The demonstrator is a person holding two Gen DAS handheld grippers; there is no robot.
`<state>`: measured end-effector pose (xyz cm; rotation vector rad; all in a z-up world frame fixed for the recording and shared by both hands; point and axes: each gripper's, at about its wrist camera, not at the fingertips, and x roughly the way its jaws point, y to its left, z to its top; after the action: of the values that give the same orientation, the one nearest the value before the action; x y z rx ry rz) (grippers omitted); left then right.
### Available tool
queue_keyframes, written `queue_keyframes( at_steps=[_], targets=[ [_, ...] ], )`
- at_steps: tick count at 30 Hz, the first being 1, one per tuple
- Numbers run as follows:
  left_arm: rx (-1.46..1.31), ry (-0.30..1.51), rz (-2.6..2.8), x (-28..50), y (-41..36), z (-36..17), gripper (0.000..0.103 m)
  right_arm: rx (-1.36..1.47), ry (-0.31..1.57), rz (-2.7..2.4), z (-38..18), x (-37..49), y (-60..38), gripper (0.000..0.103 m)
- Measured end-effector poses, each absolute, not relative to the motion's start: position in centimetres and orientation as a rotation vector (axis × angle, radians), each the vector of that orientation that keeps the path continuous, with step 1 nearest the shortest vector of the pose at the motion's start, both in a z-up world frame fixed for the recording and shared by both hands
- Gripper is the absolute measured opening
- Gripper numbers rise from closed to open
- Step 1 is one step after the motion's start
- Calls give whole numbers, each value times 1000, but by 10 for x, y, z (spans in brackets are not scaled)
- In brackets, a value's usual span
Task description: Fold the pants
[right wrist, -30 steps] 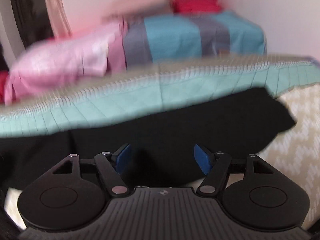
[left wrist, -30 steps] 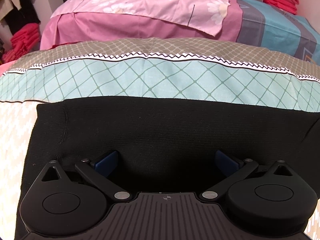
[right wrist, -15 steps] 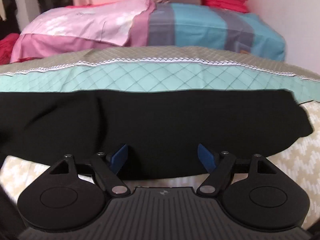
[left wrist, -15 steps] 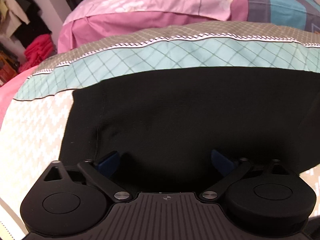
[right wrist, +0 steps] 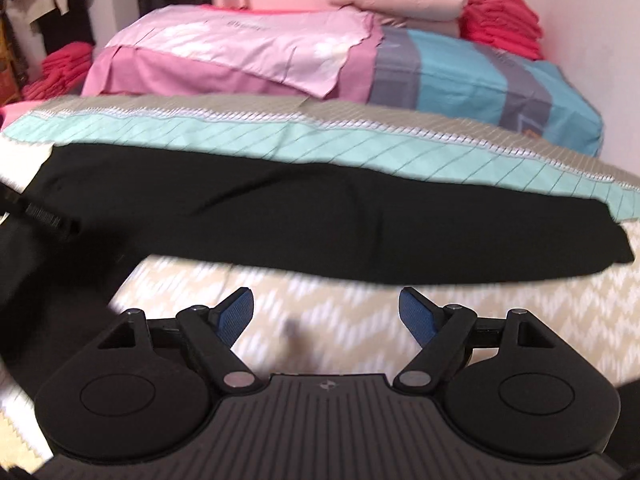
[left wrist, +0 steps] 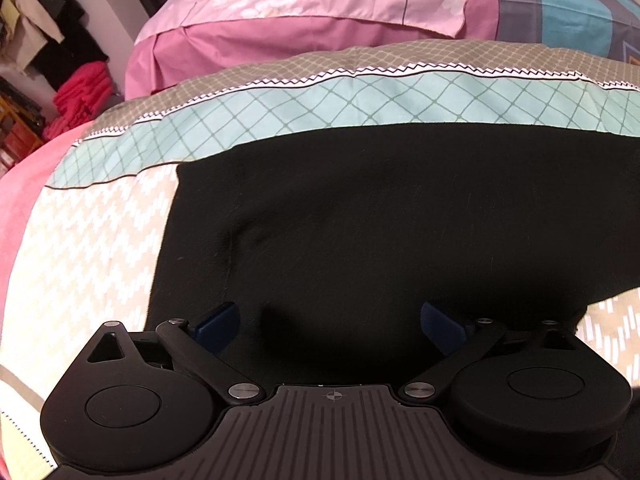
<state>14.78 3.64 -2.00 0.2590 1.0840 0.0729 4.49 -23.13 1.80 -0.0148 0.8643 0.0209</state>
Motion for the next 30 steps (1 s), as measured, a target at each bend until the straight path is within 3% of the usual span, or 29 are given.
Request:
queue_keyframes(
  at_steps=[7,13,16,18,20,30],
  targets=[
    [250,1089,78,135,44,-12,103,-94,901,20,6,3,-222,83],
    [135,1120,54,88,72,1,103,49,949,-60,7,-42,-271,83],
    [56,1180,62,58,94,3,103,242,949,-87,13,-65,-316,82],
    [-33,1234,71,41,111,2,103,338,939,-133,15,-79,-338,71],
    [-150,1262,91,26,128,5,103,412,920,-182,18,-93,-358,71],
    [-683,1230,101,27,175,-21,103,977,851,-215,-19,-137,-455,62]
  ],
)
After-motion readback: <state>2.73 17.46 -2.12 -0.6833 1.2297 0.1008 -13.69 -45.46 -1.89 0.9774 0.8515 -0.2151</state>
